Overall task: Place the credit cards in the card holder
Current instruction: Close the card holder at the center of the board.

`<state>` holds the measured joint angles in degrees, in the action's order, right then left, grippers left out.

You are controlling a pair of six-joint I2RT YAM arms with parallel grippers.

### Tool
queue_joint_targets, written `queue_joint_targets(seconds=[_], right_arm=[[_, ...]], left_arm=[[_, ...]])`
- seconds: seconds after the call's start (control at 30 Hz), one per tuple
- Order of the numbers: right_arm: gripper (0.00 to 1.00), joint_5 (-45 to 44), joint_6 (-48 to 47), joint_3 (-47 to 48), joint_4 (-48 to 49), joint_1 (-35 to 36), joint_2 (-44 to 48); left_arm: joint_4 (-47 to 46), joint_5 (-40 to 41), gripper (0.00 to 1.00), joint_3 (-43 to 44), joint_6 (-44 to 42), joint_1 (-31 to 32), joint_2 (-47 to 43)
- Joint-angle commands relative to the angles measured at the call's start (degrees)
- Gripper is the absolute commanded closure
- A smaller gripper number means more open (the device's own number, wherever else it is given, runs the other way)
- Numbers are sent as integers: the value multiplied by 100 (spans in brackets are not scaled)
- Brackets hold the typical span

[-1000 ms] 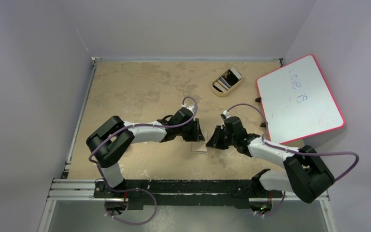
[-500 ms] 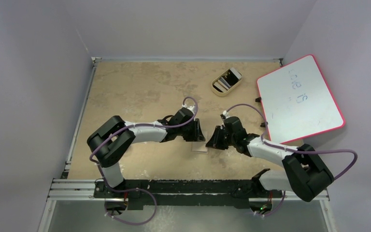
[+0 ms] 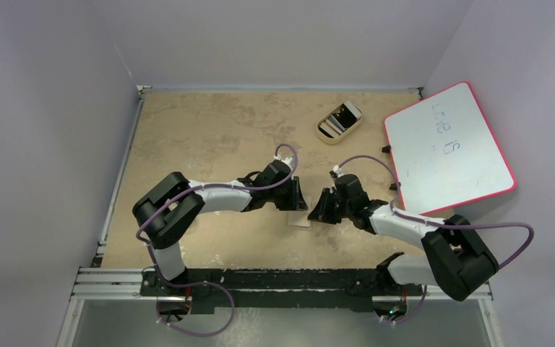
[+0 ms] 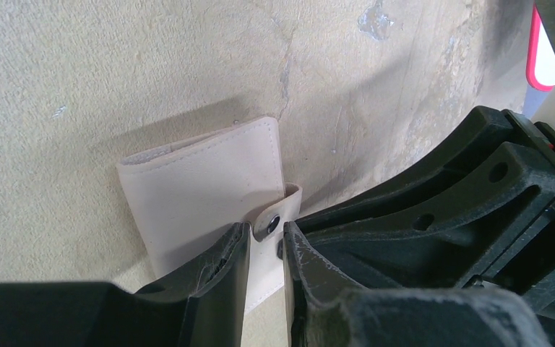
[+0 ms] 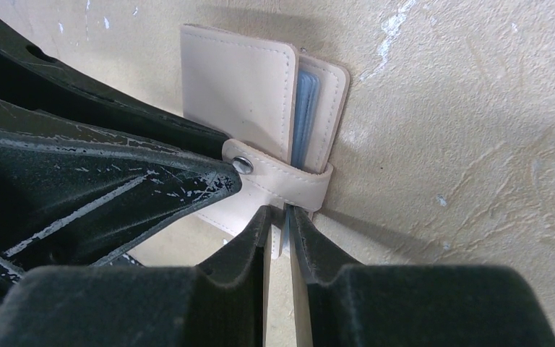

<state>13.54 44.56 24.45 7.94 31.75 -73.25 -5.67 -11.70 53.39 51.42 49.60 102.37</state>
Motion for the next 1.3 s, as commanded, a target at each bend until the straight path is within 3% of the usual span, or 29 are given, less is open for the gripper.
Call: queue_joint_targets(seconds=[0.0,0.37,0.57,0.93,1.1,1.27], right_arm=[[83,85,-54,43,109,-19,-82],[83,87,-52,27,96,-19,-65],[84,80,-52,18,95,-19,-67],[84,-10,-91,69,-34,-19,-4],[84,-53,-112,77,-95,-19,60],[84,-29,-99,34,-38,-18,30]], left_arm=[[-180,39,78,256,-91,34,58],[-104,82,82,309,-144,32,108],[-110,63,100,314,-151,32,111],[-163,55,100,199,-16,41,-192],[-213,192,69,194,-53,36,-161],[-215,274,65,299,-124,31,-96]])
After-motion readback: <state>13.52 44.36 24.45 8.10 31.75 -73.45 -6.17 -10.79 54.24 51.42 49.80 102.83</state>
